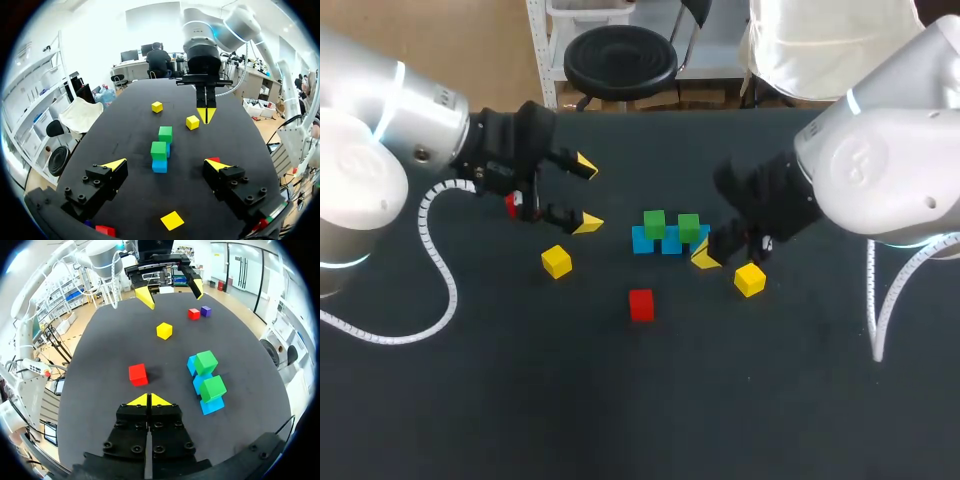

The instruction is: Place the blue cubes, place green cubes on the blue cubes, place the yellow cubes on the green cubes, then place the red cubes on the yellow cubes, and place purple cube on the red cubes.

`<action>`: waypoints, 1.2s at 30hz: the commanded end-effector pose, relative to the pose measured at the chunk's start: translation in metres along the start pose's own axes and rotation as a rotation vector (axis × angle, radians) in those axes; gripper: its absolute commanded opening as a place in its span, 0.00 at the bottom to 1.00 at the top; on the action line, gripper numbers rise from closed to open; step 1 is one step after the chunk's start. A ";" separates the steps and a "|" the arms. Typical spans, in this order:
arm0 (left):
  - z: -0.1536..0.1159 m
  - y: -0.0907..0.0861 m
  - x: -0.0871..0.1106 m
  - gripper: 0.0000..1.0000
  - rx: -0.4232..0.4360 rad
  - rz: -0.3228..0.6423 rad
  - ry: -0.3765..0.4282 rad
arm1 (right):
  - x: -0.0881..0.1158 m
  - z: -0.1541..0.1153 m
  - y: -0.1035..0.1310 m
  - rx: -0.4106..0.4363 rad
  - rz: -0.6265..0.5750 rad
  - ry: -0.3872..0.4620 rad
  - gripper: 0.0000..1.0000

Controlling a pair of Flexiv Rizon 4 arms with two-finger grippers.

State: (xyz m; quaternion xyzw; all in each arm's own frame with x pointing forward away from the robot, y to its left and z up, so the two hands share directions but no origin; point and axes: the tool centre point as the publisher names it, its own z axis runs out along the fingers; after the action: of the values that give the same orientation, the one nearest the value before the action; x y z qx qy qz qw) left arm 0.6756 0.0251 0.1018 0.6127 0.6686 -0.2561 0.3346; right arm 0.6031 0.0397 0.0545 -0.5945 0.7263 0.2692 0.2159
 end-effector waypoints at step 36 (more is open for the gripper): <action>0.000 -0.001 0.002 1.00 -0.002 0.003 -0.007 | -0.001 0.007 -0.023 0.002 -0.002 0.031 0.00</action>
State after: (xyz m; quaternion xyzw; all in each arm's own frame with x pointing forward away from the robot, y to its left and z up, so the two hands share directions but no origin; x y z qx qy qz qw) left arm 0.6756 0.0251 0.1018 0.6127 0.6686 -0.2561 0.3346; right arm 0.6234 0.0395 0.0480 -0.5989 0.7290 0.2588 0.2072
